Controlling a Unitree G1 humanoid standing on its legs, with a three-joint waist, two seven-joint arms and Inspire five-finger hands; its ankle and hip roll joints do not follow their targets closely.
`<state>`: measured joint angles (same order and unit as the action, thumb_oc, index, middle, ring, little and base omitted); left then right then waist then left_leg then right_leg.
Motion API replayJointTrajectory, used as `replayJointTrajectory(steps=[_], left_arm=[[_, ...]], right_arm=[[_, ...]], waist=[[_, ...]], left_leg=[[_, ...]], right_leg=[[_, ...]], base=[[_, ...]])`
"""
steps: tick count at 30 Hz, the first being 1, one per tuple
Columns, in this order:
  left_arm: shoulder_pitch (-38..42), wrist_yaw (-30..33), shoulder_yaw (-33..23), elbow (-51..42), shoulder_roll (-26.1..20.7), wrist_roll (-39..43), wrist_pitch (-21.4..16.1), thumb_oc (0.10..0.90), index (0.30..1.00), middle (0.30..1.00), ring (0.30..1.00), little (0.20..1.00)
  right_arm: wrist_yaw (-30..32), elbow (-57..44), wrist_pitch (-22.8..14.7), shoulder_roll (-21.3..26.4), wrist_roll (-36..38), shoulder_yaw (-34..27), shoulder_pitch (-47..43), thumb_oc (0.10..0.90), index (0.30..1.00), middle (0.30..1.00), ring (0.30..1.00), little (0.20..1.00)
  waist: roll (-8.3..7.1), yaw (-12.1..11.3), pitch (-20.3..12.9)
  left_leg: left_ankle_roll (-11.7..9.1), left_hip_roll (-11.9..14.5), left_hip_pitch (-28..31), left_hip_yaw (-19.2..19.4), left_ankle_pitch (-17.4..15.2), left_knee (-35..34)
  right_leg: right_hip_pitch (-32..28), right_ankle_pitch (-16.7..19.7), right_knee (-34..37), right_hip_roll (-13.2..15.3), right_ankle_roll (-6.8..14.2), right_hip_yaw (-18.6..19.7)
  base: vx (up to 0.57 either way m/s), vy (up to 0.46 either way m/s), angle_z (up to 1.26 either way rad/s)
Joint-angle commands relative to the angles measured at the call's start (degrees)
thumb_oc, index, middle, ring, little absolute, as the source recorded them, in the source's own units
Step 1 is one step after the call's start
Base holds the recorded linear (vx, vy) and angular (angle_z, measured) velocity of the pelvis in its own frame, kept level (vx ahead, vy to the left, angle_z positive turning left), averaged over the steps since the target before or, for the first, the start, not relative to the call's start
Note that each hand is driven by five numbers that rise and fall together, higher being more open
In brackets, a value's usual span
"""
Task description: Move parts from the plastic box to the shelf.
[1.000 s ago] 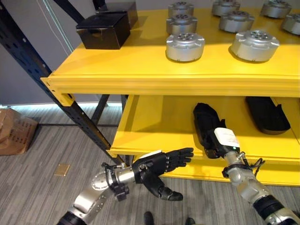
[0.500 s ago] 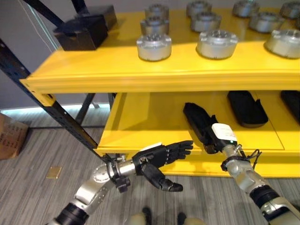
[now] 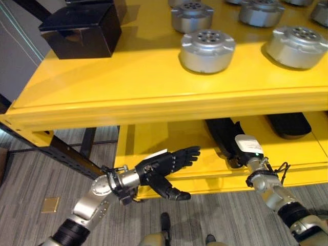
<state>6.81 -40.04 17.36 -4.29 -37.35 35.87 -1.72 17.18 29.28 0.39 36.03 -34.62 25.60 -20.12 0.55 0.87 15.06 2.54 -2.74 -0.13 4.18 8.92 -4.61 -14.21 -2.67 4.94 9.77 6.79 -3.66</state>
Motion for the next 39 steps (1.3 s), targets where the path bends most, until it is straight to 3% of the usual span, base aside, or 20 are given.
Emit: replayJointTrajectory(steps=[1, 5, 7, 10, 11, 12, 14, 16, 20, 22, 27, 31, 39], left_arm=[[1.6, 0.1, -2.0, -6.3, 2.4, 5.3, -8.1, 0.900, 1.000, 1.000, 1.000, 1.000], [0.8, -0.2, -4.0, -6.5, 2.2, 5.3, -8.5, 0.900, 1.000, 1.000, 1.000, 1.000], [0.5, -2.5, -5.0, -6.8, 2.0, 6.0, -6.4, 0.900, 1.000, 1.000, 1.000, 1.000], [0.4, -3.9, -4.7, -7.2, 2.2, 6.6, -4.5, 0.900, 1.000, 1.000, 1.000, 1.000], [0.8, -3.5, -3.7, -7.1, 2.7, 5.3, -4.7, 0.900, 1.000, 1.000, 1.000, 1.000], [1.0, -3.5, -3.3, -7.1, 2.8, 5.3, -4.7, 0.900, 1.000, 1.000, 1.000, 1.000], [1.5, -3.6, -2.7, -7.3, 2.3, 5.8, -4.7, 0.900, 1.000, 1.000, 1.000, 1.000], [2.2, -3.1, -2.3, -7.3, 1.5, 6.1, -4.5, 0.900, 1.000, 1.000, 1.000, 1.000], [3.2, -1.2, -1.6, -6.8, 2.2, 6.0, -4.9, 0.900, 1.000, 1.000, 1.000, 1.000], [3.8, -3.8, -1.0, -6.5, 4.5, 10.3, -2.5, 0.900, 1.000, 1.000, 1.000, 1.000], [2.6, -3.8, -0.1, -6.7, 5.3, 6.9, -3.7, 0.900, 1.000, 1.000, 1.000, 1.000], [3.6, -2.9, -0.5, -6.3, 5.8, 11.2, -5.3, 0.900, 1.000, 1.000, 1.000, 1.000], [5.2, -2.8, -0.4, -6.8, 8.4, 9.7, -3.1, 0.900, 1.000, 1.000, 1.000, 1.000]], right_arm=[[2.7, -3.0, -1.3, 0.7, -1.7, -0.1, -5.4, 0.400, 0.300, 0.300, 0.300, 0.300], [2.0, -3.7, 1.0, 0.2, -1.2, -1.3, -4.1, 0.400, 0.300, 0.300, 0.300, 0.300], [2.3, -2.5, 1.3, 0.0, -3.2, -2.2, -3.7, 0.400, 0.300, 0.300, 0.300, 0.300], [2.2, -3.2, 2.4, -0.2, -3.0, -2.7, -3.0, 0.400, 0.300, 0.300, 0.300, 0.300], [1.6, -2.2, 2.6, -0.7, -2.9, -2.2, -4.0, 0.400, 0.300, 0.300, 0.300, 0.300], [1.7, -1.6, 2.4, -0.7, -2.8, -2.0, -4.3, 0.400, 0.300, 0.300, 0.300, 0.300], [1.5, -0.3, 2.8, -1.0, -2.1, -1.4, -5.2, 0.400, 0.300, 0.300, 0.300, 0.300], [0.4, 0.6, 4.4, -1.9, -0.8, 0.1, -7.2, 0.400, 0.300, 0.300, 0.300, 0.300], [-1.8, 1.7, 5.0, -2.3, 0.3, 0.8, -9.0, 0.400, 0.300, 0.300, 0.300, 0.300], [-3.9, 1.5, 5.4, -2.8, -0.6, 1.7, -9.6, 0.400, 0.300, 0.300, 0.300, 0.300], [-5.4, 2.3, 5.9, -2.7, 0.3, 2.9, -9.9, 0.400, 0.300, 0.300, 0.300, 0.300], [-6.6, 1.8, 6.1, -3.2, 0.1, 4.0, -9.8, 0.400, 0.300, 0.300, 0.300, 0.300], [-11.4, 5.0, 10.9, -5.5, 2.5, 4.7, -11.3, 0.400, 0.300, 0.300, 0.300, 0.300]], waist=[[-0.09, -2.1, -5.0], [-0.52, -2.7, -5.7], [-0.84, -3.3, -6.1], [-0.54, -3.1, -5.7], [0.10, -2.7, -4.3], [0.15, -2.7, -3.9], [0.31, -2.8, -3.3], [-0.05, -2.9, -2.4], [-0.55, -2.9, -3.0], [-1.03, -3.0, -4.1], [-1.19, -3.3, -5.1], [-1.24, -3.2, -5.6], [-1.83, -3.5, -5.9]], left_leg=[[-3.8, 4.7, 0.9, -0.4, -7.3, 1.2], [-2.6, 3.8, 2.5, 0.2, -8.7, 0.3], [-1.6, 3.1, 2.4, 0.7, -9.4, 0.2], [-0.4, 2.8, 2.4, 1.7, -9.3, 0.4], [0.2, 3.1, 3.2, 1.8, -9.4, 0.3], [0.2, 3.1, 3.3, 1.8, -9.4, 0.3], [-0.1, 3.4, 3.5, 1.8, -9.6, 0.6], [-0.5, 4.1, 4.5, 1.6, -10.3, 1.1], [-1.5, 5.8, 5.5, 1.7, -9.9, -0.3], [-2.3, 6.4, 5.5, 2.4, -9.8, -0.4], [-3.2, 6.7, 5.8, 2.2, -10.0, -0.4], [-3.4, 6.9, 6.1, 2.4, -10.3, -0.4], [-3.8, 7.5, 6.7, 2.1, -10.4, -0.4]], right_leg=[[5.6, 1.9, -2.6, -5.4, -2.5, -0.4], [6.1, 2.5, -3.0, -3.8, -1.0, -1.0], [6.2, 1.8, -4.6, -3.0, -0.1, -1.6], [10.0, 1.3, -12.6, -2.9, 0.2, -3.1], [14.5, 3.2, -19.4, -2.3, 0.0, -4.1], [15.3, 3.4, -19.7, -2.1, -0.1, -4.1], [15.2, 3.8, -15.9, -1.1, -0.3, -4.4], [16.2, 7.1, -14.2, 0.1, 0.8, -3.7], [13.9, 5.3, -9.6, -1.3, 1.7, -3.7], [11.7, 4.9, -6.3, -1.5, 1.6, -4.5], [9.4, 4.4, -4.0, -1.8, 0.9, -5.2], [8.4, 4.5, -2.8, -1.6, 0.7, -5.8], [7.6, 3.6, -3.4, -1.6, 0.3, -6.1]], base=[[0.12, 0.134, 0.08], [0.14, 0.151, 0.02], [0.13, 0.177, 0.04], [0.03, 0.116, 0.00], [0.00, 0.113, -0.09], [0.00, 0.052, -0.23], [0.01, -0.072, -0.20], [0.03, -0.163, 0.02], [-0.02, -0.183, 0.23], [-0.01, -0.113, 0.18], [0.01, -0.040, -0.02], [-0.01, -0.009, -0.06], [0.01, -0.012, 0.01]])
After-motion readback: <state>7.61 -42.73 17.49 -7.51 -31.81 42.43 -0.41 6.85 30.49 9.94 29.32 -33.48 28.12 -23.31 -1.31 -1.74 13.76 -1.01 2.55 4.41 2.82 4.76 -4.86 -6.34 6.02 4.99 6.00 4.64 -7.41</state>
